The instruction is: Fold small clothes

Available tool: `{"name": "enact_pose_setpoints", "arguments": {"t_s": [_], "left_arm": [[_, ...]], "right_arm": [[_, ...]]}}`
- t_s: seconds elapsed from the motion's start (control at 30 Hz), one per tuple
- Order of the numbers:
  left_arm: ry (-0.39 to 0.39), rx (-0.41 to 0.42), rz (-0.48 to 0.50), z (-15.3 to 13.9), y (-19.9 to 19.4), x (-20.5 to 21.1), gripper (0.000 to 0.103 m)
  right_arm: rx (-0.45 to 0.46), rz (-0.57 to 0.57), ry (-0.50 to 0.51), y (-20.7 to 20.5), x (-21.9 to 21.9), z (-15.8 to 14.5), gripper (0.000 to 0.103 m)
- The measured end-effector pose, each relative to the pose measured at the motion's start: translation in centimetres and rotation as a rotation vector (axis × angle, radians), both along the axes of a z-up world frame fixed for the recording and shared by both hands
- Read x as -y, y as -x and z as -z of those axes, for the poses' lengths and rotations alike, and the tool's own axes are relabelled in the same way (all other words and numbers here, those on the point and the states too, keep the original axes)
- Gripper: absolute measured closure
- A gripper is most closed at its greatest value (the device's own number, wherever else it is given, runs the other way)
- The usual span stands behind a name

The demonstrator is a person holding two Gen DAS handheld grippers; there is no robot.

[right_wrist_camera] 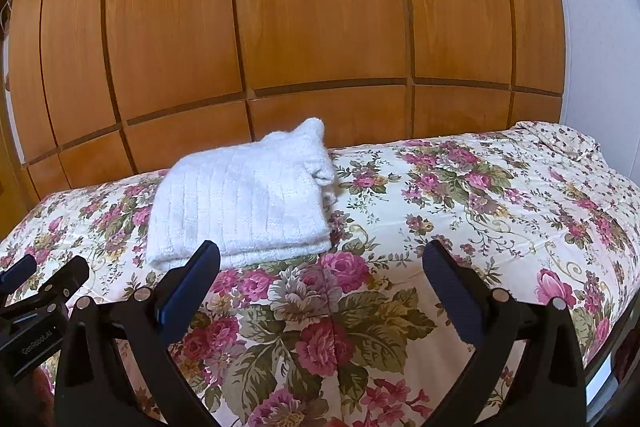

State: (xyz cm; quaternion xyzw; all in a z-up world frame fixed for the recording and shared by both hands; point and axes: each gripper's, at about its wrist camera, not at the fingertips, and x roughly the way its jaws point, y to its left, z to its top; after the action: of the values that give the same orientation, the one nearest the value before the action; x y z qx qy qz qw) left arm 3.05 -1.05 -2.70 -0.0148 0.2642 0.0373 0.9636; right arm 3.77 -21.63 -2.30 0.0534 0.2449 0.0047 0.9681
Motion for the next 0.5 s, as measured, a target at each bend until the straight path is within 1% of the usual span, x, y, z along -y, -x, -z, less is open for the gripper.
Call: {"name": "enact_pose_setpoints", "arguments": {"t_s": [0.33,0.5], "left_arm": [[-0.012,-0.01,0.007,0.16,-0.05,0.16,0.004],[0.009,-0.027,0.009,0.28,-0.2,0.02,0.004]], "right_arm": [[-0.005,-0.003,-0.002,0.07,-0.22,0.15,0.002],[-0.006,-0.003,-0.004,0.1,-0.21,0.2,0.002]]}}
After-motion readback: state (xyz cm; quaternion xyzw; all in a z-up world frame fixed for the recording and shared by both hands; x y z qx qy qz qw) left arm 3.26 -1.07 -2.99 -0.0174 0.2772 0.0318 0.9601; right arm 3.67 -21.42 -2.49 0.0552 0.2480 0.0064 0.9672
